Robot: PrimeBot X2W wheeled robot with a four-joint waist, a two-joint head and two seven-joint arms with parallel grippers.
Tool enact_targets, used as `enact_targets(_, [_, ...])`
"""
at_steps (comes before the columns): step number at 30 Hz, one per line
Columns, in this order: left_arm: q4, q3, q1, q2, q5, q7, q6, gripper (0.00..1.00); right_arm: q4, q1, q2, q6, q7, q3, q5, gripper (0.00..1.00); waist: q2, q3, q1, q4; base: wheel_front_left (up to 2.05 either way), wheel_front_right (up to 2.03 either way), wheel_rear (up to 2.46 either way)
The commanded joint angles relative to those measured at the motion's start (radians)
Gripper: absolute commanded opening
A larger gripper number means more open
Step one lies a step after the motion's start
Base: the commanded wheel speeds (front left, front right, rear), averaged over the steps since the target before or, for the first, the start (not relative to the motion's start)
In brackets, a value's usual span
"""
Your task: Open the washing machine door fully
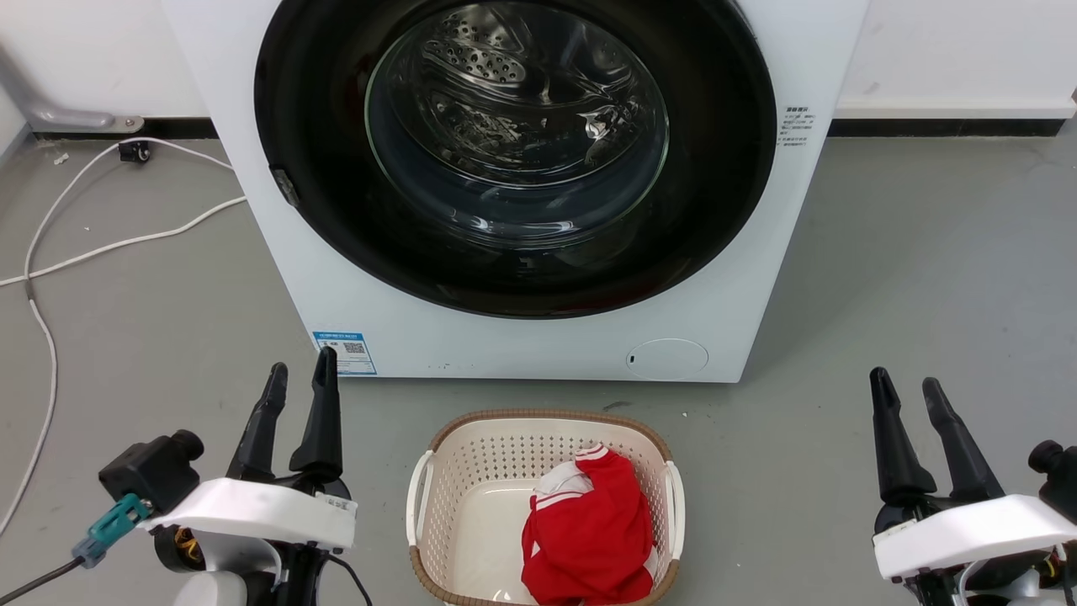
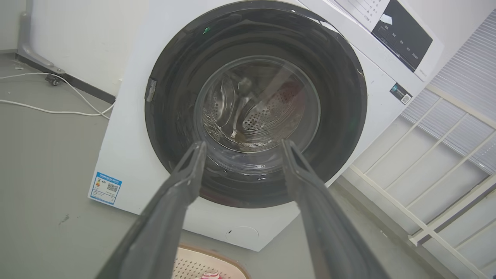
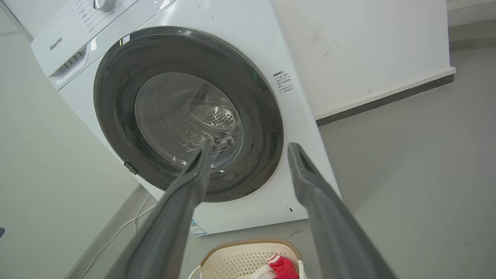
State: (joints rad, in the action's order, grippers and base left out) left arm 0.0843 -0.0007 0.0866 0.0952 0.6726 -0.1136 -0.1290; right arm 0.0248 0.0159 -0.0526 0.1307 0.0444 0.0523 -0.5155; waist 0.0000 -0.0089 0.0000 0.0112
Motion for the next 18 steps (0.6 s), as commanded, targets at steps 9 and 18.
enact_targets(9, [0.012,-0.024,0.028,0.013,-0.14,-0.032,-0.001,1.0,0.024,0.003,0.0,0.0,0.006,-0.004,0.124,1.0,0.0,-0.001,0.0,0.0,0.0,0.0,0.0])
enact_targets(18, [0.028,-0.037,0.03,0.017,-0.242,-0.054,0.008,1.0,0.016,0.014,0.001,0.0,0.012,-0.005,0.195,1.0,0.0,-0.001,0.0,0.0,0.0,0.0,0.0])
